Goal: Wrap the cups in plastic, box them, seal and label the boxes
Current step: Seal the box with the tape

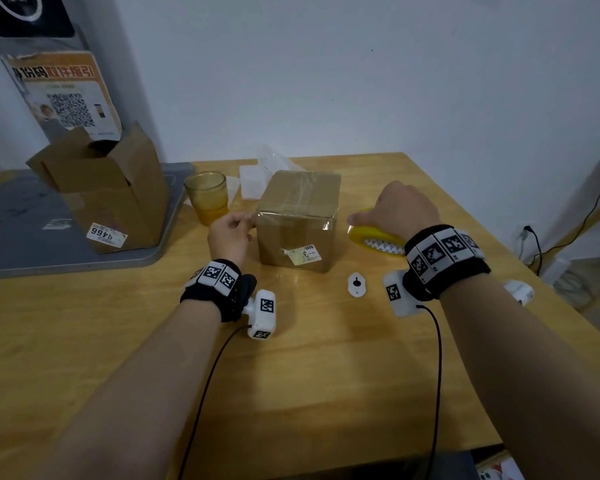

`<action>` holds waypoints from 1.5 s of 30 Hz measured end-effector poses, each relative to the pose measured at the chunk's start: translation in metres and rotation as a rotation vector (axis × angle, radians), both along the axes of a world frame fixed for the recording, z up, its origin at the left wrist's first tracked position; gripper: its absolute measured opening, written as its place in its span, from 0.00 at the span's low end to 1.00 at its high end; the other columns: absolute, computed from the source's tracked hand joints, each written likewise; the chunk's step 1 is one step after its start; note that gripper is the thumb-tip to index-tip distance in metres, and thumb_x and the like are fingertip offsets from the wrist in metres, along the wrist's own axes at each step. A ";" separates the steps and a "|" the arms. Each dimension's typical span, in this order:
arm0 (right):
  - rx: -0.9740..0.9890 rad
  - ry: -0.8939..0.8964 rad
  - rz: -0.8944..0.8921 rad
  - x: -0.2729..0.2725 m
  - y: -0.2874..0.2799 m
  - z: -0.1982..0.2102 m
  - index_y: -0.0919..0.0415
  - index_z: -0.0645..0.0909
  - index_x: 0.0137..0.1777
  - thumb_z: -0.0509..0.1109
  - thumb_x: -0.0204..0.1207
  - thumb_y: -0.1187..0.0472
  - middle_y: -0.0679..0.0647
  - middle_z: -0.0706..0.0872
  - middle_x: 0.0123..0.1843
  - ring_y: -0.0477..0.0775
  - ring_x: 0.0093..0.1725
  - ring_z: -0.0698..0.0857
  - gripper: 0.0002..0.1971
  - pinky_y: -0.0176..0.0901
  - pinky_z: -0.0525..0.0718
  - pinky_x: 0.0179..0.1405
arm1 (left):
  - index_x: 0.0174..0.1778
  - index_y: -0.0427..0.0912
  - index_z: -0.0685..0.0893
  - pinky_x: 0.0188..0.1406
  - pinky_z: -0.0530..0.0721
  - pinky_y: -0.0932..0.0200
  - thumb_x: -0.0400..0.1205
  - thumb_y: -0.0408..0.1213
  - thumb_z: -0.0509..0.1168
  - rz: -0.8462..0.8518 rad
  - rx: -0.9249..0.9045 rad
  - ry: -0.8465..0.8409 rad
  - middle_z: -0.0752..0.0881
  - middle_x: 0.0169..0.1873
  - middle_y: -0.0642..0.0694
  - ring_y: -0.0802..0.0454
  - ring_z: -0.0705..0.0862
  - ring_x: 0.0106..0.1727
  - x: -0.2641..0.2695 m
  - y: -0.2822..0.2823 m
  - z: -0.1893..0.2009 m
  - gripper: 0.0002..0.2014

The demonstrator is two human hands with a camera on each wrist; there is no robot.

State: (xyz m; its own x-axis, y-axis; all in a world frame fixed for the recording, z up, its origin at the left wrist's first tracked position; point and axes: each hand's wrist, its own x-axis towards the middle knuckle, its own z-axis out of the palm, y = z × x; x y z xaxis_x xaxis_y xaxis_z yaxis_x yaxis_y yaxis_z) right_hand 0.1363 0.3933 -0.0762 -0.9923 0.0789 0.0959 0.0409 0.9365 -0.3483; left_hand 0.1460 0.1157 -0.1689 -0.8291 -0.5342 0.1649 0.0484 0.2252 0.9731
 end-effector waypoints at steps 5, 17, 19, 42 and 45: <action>-0.018 -0.006 0.026 -0.005 -0.013 -0.005 0.58 0.74 0.33 0.81 0.65 0.30 0.51 0.78 0.30 0.54 0.30 0.78 0.32 0.43 0.70 0.28 | 0.55 0.42 0.92 0.36 0.80 0.58 0.87 0.41 0.68 -0.062 -0.049 -0.008 0.90 0.42 0.50 0.58 0.84 0.36 -0.004 0.000 0.000 0.09; -0.097 -0.054 0.202 0.000 -0.058 -0.003 0.55 0.74 0.35 0.80 0.67 0.32 0.50 0.80 0.35 0.57 0.39 0.84 0.28 0.46 0.72 0.32 | 0.48 0.47 0.86 0.44 0.94 0.43 0.84 0.54 0.71 0.074 -0.099 -0.215 0.90 0.43 0.46 0.47 0.89 0.36 -0.013 -0.046 0.008 0.13; -0.107 -0.070 0.213 0.000 -0.066 -0.004 0.54 0.73 0.37 0.79 0.68 0.31 0.50 0.81 0.37 0.56 0.41 0.84 0.28 0.46 0.73 0.34 | 0.51 0.41 0.86 0.34 0.92 0.52 0.85 0.51 0.71 0.093 -0.118 -0.256 0.90 0.41 0.46 0.49 0.87 0.29 -0.010 -0.052 0.013 0.15; -0.661 -0.446 0.346 0.039 -0.068 0.002 0.61 0.82 0.40 0.79 0.79 0.48 0.48 0.84 0.22 0.46 0.23 0.85 0.18 0.48 0.87 0.37 | 0.73 0.45 0.80 0.44 0.86 0.52 0.85 0.61 0.65 -0.504 0.622 -0.376 0.90 0.61 0.39 0.42 0.90 0.56 0.084 0.060 0.036 0.27; -0.622 -0.369 0.267 0.040 -0.057 0.003 0.59 0.85 0.48 0.73 0.83 0.43 0.56 0.93 0.42 0.56 0.39 0.92 0.18 0.53 0.94 0.45 | 0.69 0.41 0.83 0.44 0.87 0.51 0.87 0.49 0.67 -0.390 0.660 -0.280 0.91 0.55 0.39 0.43 0.90 0.52 0.079 0.071 0.039 0.19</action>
State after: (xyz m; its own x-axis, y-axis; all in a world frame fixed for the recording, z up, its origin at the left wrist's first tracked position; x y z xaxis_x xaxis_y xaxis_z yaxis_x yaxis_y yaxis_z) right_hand 0.1764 0.3364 -0.0727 -0.9442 -0.2369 -0.2288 0.0567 0.5673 -0.8215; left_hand 0.2255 0.1863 -0.1303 -0.9392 -0.1132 -0.3243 -0.2602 -0.3816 0.8869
